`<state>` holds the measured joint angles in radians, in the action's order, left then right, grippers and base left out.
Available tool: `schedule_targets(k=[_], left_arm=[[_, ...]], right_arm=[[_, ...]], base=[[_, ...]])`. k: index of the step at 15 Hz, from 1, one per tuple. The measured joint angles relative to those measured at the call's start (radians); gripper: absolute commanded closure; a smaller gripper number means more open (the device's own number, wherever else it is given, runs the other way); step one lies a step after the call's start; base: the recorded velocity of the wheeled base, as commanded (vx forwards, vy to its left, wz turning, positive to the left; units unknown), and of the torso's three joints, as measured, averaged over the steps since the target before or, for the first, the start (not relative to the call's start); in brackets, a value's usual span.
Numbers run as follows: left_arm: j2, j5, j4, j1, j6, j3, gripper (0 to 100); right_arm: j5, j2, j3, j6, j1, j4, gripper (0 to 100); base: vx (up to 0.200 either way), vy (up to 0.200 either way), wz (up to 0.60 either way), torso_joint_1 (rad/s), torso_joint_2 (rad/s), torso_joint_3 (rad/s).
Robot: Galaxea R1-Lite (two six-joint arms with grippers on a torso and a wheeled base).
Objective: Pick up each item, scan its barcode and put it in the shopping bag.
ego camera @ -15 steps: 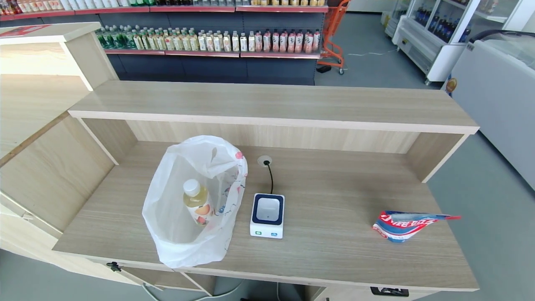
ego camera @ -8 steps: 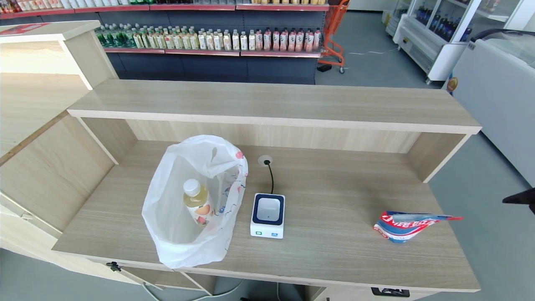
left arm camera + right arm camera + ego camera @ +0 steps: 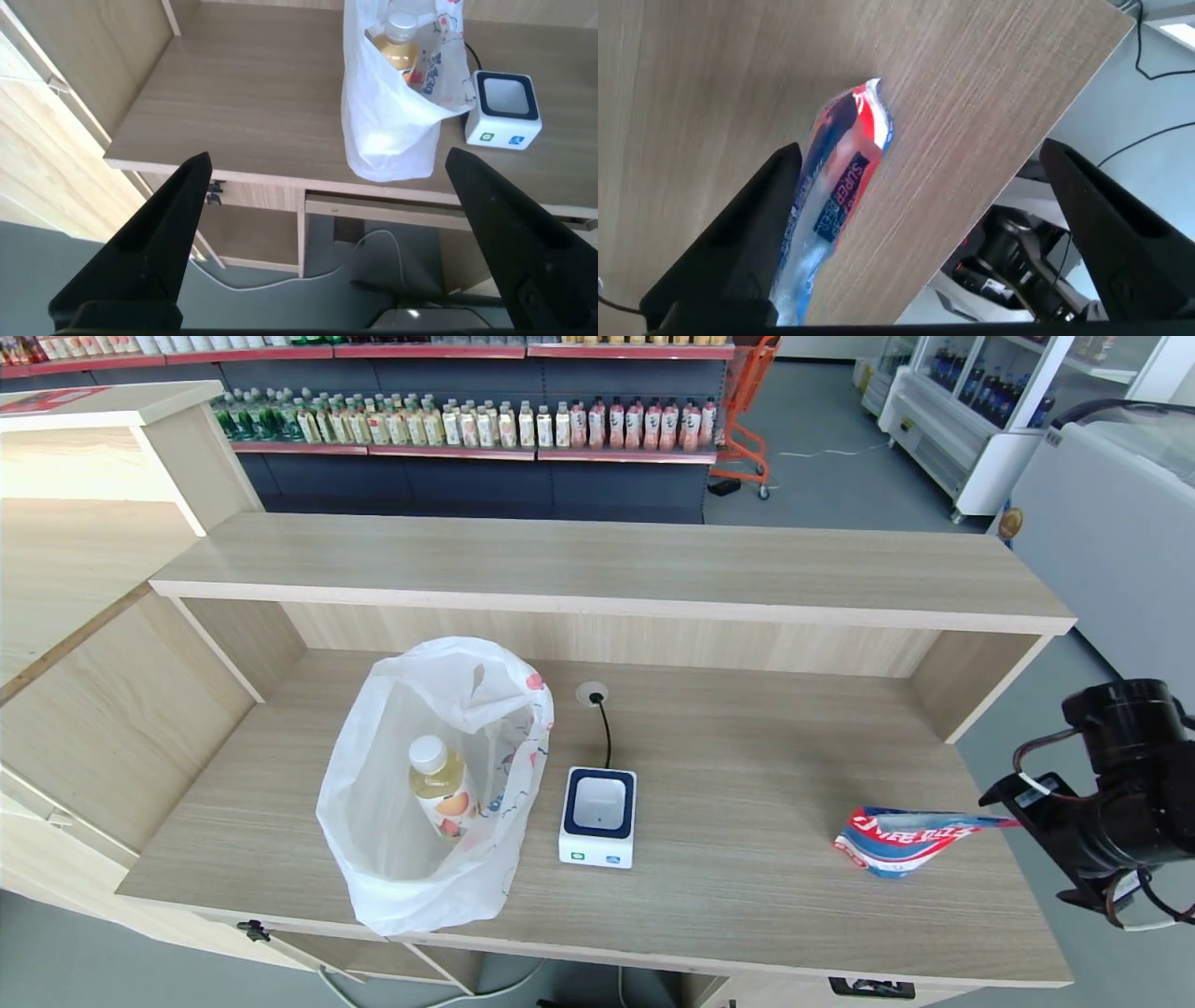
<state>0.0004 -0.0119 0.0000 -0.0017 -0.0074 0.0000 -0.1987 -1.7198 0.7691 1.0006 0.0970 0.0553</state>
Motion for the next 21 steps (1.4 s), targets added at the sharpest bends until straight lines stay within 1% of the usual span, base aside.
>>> schedule_targets(k=[3, 8, 9, 10, 12, 19, 21], left_arm=[[0.0, 0.0, 0.0, 0.001, 0.0, 0.0, 0], [0.0, 0.0, 0.0, 0.001, 0.0, 0.0, 0], [0.0, 0.0, 0.0, 0.0, 0.0, 0.0, 0], [0.0, 0.0, 0.0, 0.0, 0.0, 0.0, 0], [0.0, 0.0, 0.0, 0.0, 0.0, 0.0, 0], [0.0, 0.0, 0.0, 0.001, 0.0, 0.0, 0], [0.0, 0.0, 0.0, 0.0, 0.0, 0.0, 0]], right_arm=[[0.0, -0.063, 0.038, -0.004, -0.047, 0.035, 0], [-0.002, -0.179, 0.054, -0.041, -0.119, 0.128, 0], [-0.002, -0.2, 0.056, -0.043, -0.129, 0.181, 100], [-0.004, -0.218, 0.057, -0.046, -0.135, 0.231, 100], [-0.003, -0.252, 0.057, -0.112, -0.143, 0.272, 100], [-0.01, -0.304, 0.059, -0.228, -0.157, 0.29, 100], [0.021, -0.27, 0.06, -0.28, -0.157, 0.303, 100]], base=[[0.0, 0.0, 0.0, 0.0, 0.0, 0.0], [0.0, 0.0, 0.0, 0.0, 0.0, 0.0], [0.0, 0.0, 0.0, 0.0, 0.0, 0.0], [0.0, 0.0, 0.0, 0.0, 0.0, 0.0], [0.0, 0.0, 0.0, 0.0, 0.0, 0.0], [0.0, 0.0, 0.0, 0.0, 0.0, 0.0], [0.0, 0.0, 0.0, 0.0, 0.0, 0.0]])
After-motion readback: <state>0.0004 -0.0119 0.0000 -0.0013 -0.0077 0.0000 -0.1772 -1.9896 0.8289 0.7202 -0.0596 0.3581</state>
